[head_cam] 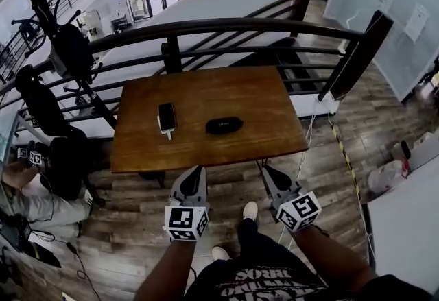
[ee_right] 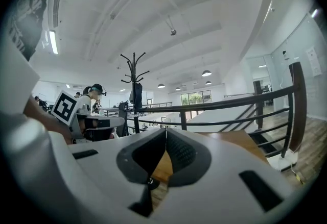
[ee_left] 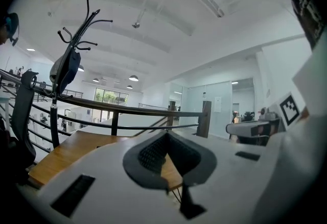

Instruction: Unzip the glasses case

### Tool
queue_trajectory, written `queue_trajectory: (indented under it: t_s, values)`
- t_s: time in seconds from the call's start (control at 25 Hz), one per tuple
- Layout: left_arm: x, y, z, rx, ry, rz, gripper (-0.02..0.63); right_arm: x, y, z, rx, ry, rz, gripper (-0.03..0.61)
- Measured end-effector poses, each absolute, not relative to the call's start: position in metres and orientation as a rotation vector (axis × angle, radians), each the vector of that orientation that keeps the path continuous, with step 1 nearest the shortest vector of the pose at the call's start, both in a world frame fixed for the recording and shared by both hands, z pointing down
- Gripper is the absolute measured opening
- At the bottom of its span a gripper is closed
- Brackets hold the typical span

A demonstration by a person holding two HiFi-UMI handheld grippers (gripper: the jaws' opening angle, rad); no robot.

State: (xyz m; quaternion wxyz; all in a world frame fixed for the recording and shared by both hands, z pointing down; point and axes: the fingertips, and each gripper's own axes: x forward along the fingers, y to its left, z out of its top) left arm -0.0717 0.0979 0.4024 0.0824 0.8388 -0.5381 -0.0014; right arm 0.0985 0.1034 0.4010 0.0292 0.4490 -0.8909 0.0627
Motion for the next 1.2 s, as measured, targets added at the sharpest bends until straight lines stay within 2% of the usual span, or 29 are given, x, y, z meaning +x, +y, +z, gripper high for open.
queue_trajectory:
  t_s: [0.44, 1.2]
  values:
    - [-0.05, -0.029, 0.399, 2.496, -1.661, 0.004, 0.005, 0.099, -0.031, 0.406, 1.333, -2.802, 0.19, -0.002]
    - [-0.032, -0.149, 0.432, 2.324, -1.806, 0.125, 0.005, 0.118, -0.178, 0.435, 1.075, -2.855, 0.307, -0.002]
